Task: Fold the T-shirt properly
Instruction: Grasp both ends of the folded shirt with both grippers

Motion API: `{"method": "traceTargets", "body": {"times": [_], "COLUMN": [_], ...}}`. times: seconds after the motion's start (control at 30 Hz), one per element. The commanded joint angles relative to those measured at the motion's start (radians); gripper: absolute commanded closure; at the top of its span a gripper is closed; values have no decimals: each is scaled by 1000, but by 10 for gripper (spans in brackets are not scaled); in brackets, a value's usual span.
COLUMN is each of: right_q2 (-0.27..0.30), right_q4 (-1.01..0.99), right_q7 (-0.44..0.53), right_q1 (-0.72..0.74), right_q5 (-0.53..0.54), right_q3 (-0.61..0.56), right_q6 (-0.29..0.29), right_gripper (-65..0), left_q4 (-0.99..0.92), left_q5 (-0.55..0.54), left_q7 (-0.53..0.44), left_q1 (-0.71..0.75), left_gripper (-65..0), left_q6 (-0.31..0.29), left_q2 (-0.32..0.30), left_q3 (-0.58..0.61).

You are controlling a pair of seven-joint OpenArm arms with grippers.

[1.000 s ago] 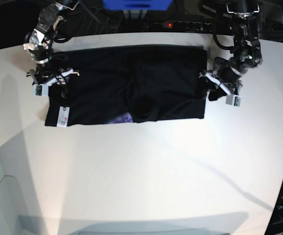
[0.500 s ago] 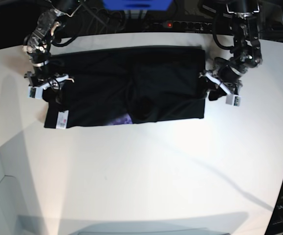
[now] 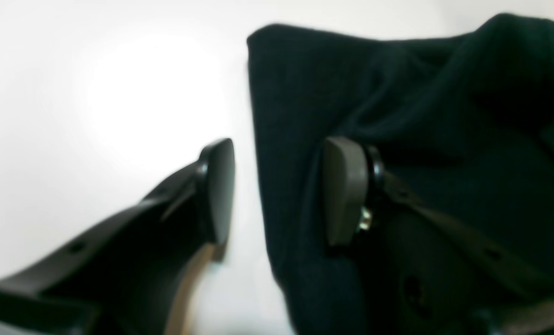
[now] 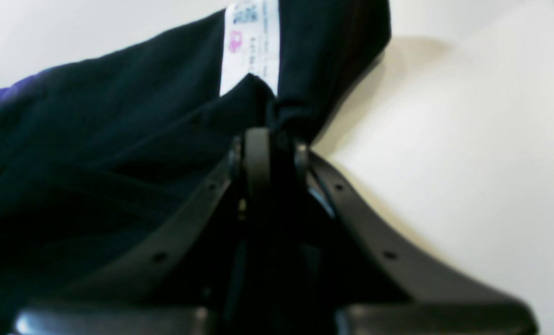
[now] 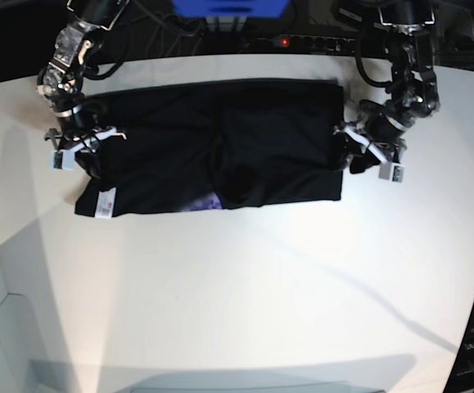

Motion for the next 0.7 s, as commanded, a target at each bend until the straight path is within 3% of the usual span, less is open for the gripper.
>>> {"method": "traceTargets", "body": {"times": [0.0, 0.13, 0.47, 0.67], "right_q2": [-4, -8, -80, -88], "right_q4": [5, 112, 382, 452], "right_q7": [-103, -102, -105, -105], "right_q1": [-28, -53, -76, -87], "right_q5": [-67, -64, -64, -64], "right_q3": [-4, -4, -6, -6], "right_q6": [15, 15, 15, 15], "right_gripper": [0, 0, 0, 0], "left_q4": [17, 65, 237, 295], "left_q5": [-13, -13, -13, -15], "left_q7": [-20, -18, -18, -17], "left_q1": [-7, -7, 18, 56], "left_gripper": [-299, -299, -299, -302], "left_q6": [-2, -2, -1, -1], "left_q2": [-14, -16, -17, 18], "left_q3": [-7, -7, -11, -142]}}
